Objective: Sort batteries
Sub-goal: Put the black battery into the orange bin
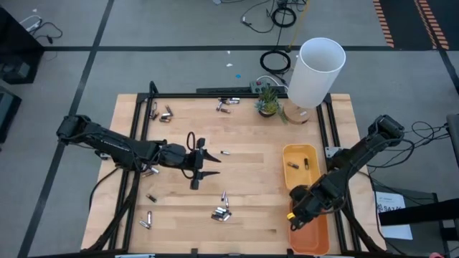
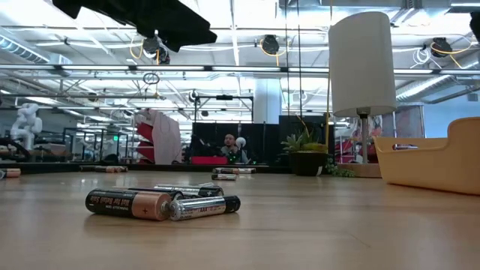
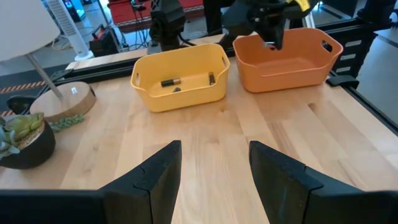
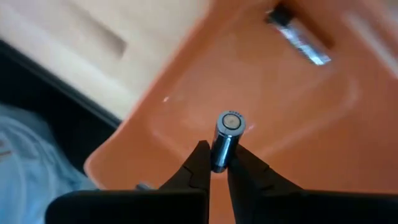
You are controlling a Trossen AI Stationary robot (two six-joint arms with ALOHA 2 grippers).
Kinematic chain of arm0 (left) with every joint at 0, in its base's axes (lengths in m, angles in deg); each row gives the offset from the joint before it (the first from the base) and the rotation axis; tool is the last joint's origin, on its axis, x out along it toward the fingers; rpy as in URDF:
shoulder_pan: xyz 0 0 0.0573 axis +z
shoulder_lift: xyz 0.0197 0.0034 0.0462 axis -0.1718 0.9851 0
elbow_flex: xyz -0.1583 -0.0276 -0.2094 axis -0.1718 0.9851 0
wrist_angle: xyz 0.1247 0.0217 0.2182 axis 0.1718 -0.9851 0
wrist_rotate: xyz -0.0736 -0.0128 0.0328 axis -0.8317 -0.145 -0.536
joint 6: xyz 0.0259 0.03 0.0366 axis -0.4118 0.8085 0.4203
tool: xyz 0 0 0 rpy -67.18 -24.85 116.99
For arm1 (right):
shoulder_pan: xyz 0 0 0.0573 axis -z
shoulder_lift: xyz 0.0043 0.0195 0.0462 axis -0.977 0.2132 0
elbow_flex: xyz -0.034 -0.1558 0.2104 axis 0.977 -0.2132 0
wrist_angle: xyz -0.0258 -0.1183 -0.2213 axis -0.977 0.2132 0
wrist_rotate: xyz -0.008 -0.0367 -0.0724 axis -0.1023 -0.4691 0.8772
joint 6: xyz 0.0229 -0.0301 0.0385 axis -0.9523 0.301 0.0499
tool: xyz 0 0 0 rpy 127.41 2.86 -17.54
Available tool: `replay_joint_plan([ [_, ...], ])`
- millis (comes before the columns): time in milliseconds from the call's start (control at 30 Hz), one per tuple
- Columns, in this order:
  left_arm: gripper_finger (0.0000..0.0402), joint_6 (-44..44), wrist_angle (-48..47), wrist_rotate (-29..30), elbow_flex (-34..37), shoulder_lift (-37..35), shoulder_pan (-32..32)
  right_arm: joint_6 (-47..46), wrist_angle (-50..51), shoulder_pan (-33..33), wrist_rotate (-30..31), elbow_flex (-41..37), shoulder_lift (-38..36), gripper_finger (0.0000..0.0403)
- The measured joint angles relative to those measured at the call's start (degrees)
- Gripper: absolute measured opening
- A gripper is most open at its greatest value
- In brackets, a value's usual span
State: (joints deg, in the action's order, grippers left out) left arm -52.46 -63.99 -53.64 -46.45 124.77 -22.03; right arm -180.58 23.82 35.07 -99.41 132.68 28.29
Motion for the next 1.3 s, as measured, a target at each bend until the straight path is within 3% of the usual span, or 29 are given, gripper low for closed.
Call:
replay_joint_plan([
  [500, 0.0199, 0.3, -2.4, 0.9, -0.1, 0.0, 0.1, 3.8, 6.5, 0.4, -2.1, 0.0, 0.0, 0.0127],
  [733, 0.0199, 0.3, -11.3, 1.5, -0.1, 1.4, 1.5, 5.6, 2.0, 0.4, 5.9, 0.0, 0.0, 0.0124],
  [900, 0.0199, 1.7, -8.9, 1.5, -0.1, 7.1, 5.4, 8.7, -2.4, 0.1, 8.7, 1.6, 0.0, 0.0113],
  [1033, 0.0199, 5.2, -5.0, 0.1, -0.1, 13.3, 11.6, 19.7, -1.3, 0.1, 18.8, 6.6, 0.0, 0.0106],
  [1200, 0.0199, 6.9, 2.2, -11.1, -0.2, 20.2, 20.2, 42.7, -4.1, -0.3, 40.3, 10.4, -0.1, 0.0102],
  [1300, 0.0199, 6.7, 4.0, -16.3, -1.0, 23.1, 24.2, 54.9, -5.5, -1.0, 47.6, 10.3, 0.0, 0.0102],
])
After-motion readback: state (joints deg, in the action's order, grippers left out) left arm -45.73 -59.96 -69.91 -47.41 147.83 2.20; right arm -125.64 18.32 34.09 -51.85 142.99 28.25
